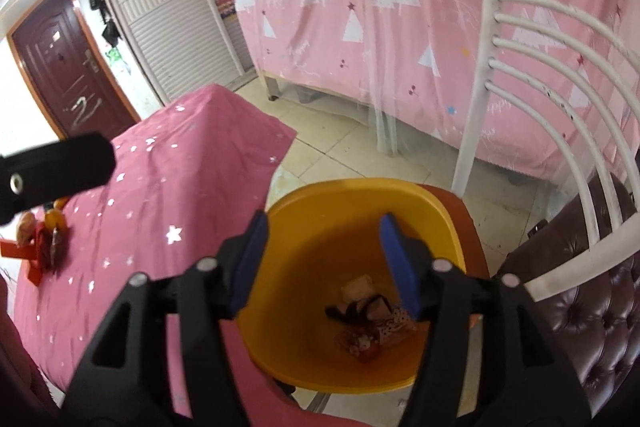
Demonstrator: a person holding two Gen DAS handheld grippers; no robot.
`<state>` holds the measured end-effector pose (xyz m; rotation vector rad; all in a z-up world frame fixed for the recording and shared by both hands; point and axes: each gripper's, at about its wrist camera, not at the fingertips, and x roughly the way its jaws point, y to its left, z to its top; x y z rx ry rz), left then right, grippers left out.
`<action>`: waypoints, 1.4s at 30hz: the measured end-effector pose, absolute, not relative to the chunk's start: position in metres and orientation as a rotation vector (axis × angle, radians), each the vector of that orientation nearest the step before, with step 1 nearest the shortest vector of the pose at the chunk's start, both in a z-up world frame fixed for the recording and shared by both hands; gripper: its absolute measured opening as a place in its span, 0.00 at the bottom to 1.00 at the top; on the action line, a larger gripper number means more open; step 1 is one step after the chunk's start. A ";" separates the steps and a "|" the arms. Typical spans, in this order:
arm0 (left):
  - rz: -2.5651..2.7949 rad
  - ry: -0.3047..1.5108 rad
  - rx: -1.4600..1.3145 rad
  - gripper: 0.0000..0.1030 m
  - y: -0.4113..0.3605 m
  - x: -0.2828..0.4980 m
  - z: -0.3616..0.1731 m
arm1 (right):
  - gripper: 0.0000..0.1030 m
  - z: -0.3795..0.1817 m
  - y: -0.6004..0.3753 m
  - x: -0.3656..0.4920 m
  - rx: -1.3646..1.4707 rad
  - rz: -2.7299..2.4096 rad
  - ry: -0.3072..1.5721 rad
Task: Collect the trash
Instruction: 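Carry the wrapper and sock to the yellow bin and open both tools, then move both open tools back over the remaining pile on the table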
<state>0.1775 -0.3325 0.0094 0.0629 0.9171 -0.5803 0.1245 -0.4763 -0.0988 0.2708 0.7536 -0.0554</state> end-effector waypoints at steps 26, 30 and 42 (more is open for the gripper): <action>-0.423 0.738 0.012 0.67 -0.183 0.141 0.066 | 0.79 -0.046 -0.351 0.141 0.135 0.128 0.680; -0.369 0.733 0.000 0.67 -0.153 0.140 0.068 | 0.79 -0.044 -0.326 0.144 0.106 0.166 0.681; -0.156 0.741 0.047 0.67 -0.054 0.133 0.051 | 0.79 -0.037 -0.273 0.152 0.052 0.250 0.686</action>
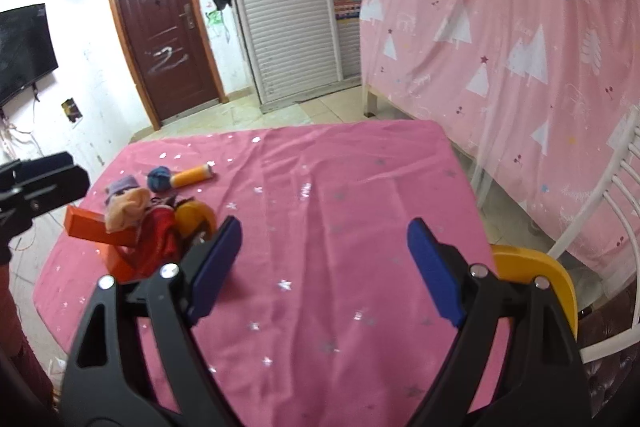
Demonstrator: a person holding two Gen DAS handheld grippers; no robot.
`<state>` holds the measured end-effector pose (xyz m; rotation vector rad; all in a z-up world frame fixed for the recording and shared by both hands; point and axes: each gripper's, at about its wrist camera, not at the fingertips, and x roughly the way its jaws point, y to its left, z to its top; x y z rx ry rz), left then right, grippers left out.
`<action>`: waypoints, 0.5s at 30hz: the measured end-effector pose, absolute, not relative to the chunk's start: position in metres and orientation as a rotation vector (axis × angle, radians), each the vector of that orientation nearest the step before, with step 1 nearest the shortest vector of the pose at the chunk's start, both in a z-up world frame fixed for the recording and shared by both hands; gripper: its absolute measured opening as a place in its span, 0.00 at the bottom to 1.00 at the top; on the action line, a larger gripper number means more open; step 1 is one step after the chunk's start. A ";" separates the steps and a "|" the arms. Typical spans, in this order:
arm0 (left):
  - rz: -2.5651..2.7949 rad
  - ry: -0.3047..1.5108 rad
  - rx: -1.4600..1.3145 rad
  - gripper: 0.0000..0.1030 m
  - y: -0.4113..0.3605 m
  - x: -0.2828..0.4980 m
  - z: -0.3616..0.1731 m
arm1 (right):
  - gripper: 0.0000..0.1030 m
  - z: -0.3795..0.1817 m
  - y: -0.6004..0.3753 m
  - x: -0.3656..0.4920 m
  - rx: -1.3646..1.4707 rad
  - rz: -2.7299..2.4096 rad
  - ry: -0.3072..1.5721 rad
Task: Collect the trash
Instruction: 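Move both open tools back over the remaining pile on the table, then grasp the orange box with the left tool while the right tool grasps the sock bundle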
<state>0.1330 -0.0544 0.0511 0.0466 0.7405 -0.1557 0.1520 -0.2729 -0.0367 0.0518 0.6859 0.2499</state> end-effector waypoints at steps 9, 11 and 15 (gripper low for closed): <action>-0.113 0.781 0.027 0.67 -0.004 0.139 0.035 | 0.85 -0.031 -0.237 0.154 0.000 0.299 0.687; -0.121 0.792 0.023 0.67 -0.002 0.138 0.028 | 0.85 -0.030 -0.228 0.155 -0.013 0.312 0.688; -0.135 0.814 0.038 0.66 -0.001 0.140 0.012 | 0.85 -0.029 -0.209 0.157 -0.046 0.338 0.692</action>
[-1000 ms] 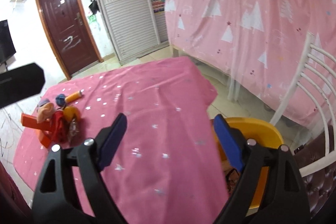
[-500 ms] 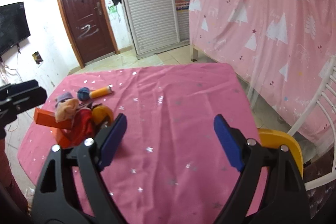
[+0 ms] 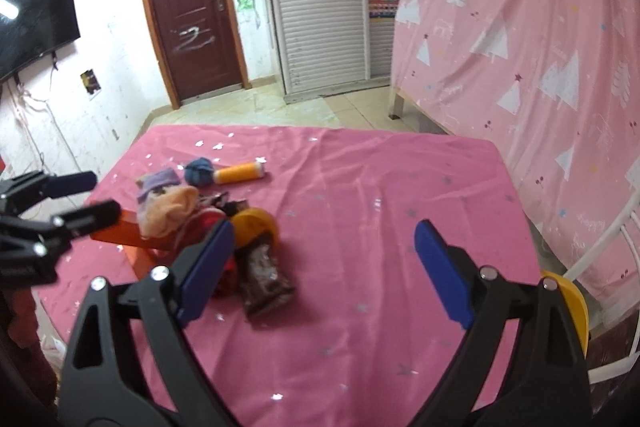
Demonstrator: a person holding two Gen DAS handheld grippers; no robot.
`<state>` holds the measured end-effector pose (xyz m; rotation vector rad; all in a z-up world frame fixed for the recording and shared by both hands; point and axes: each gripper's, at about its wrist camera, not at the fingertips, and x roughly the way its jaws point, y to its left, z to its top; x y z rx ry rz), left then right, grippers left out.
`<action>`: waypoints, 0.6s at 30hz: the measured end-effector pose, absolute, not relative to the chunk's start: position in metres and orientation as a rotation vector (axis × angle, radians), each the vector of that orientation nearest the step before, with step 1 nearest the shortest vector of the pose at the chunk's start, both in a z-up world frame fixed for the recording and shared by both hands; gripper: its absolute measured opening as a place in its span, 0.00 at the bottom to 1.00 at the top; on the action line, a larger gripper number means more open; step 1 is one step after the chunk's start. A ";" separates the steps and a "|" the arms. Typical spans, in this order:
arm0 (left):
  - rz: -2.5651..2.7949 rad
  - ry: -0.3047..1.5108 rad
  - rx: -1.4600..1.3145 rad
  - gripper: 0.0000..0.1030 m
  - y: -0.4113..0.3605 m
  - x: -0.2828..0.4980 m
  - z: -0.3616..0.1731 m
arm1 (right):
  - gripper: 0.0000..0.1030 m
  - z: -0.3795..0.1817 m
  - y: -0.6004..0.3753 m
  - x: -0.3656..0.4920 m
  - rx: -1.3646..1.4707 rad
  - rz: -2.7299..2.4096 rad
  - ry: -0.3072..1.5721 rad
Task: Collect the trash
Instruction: 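Grasp the orange box with the left tool while the right tool grasps the sock bundle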
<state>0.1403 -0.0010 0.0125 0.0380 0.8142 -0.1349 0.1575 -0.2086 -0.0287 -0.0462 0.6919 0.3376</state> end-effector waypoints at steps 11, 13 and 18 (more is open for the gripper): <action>-0.190 0.880 -0.029 0.17 0.015 0.150 -0.021 | 0.85 -0.023 -0.171 0.166 -0.087 0.403 0.697; -0.191 0.872 -0.036 0.17 0.019 0.148 -0.022 | 0.85 -0.023 -0.162 0.167 -0.097 0.418 0.697; -0.183 0.842 -0.093 0.17 0.042 0.140 -0.017 | 0.85 -0.023 -0.136 0.166 -0.122 0.480 0.707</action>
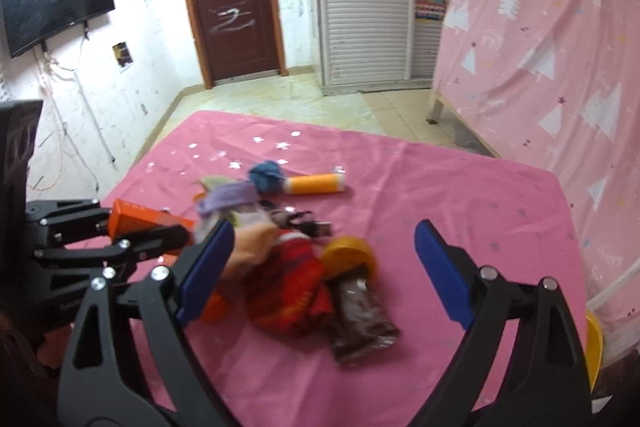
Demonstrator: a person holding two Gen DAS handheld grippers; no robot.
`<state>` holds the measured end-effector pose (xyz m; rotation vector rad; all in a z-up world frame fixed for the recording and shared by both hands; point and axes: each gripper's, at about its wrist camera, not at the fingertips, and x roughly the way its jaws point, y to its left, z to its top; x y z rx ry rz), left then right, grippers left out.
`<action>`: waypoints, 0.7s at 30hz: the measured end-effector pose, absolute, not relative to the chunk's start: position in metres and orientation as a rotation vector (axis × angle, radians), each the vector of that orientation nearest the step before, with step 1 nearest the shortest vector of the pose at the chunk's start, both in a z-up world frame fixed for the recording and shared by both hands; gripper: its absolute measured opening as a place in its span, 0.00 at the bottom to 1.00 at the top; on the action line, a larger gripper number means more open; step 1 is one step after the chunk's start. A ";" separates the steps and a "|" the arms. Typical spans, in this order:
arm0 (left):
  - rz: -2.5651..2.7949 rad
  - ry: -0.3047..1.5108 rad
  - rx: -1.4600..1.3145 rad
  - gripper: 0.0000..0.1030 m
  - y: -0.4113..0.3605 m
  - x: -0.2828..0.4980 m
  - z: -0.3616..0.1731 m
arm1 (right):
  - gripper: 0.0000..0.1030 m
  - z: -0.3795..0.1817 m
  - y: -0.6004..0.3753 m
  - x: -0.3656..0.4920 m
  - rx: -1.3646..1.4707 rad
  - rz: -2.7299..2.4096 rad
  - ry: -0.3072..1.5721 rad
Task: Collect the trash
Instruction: 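Grasp the orange box with the left tool while the right tool grasps the sock bundle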
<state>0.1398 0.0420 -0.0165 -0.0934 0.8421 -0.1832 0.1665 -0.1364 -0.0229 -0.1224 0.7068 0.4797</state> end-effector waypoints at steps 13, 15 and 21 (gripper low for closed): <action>-0.135 0.794 -0.158 0.17 0.082 0.124 -0.008 | 0.64 -0.039 -0.079 0.165 -0.215 0.552 0.764; -0.138 0.790 -0.168 0.17 0.086 0.123 -0.008 | 0.61 -0.042 -0.073 0.165 -0.234 0.551 0.775; -0.142 0.773 -0.185 0.17 0.093 0.117 -0.003 | 0.14 -0.053 -0.062 0.165 -0.274 0.531 0.812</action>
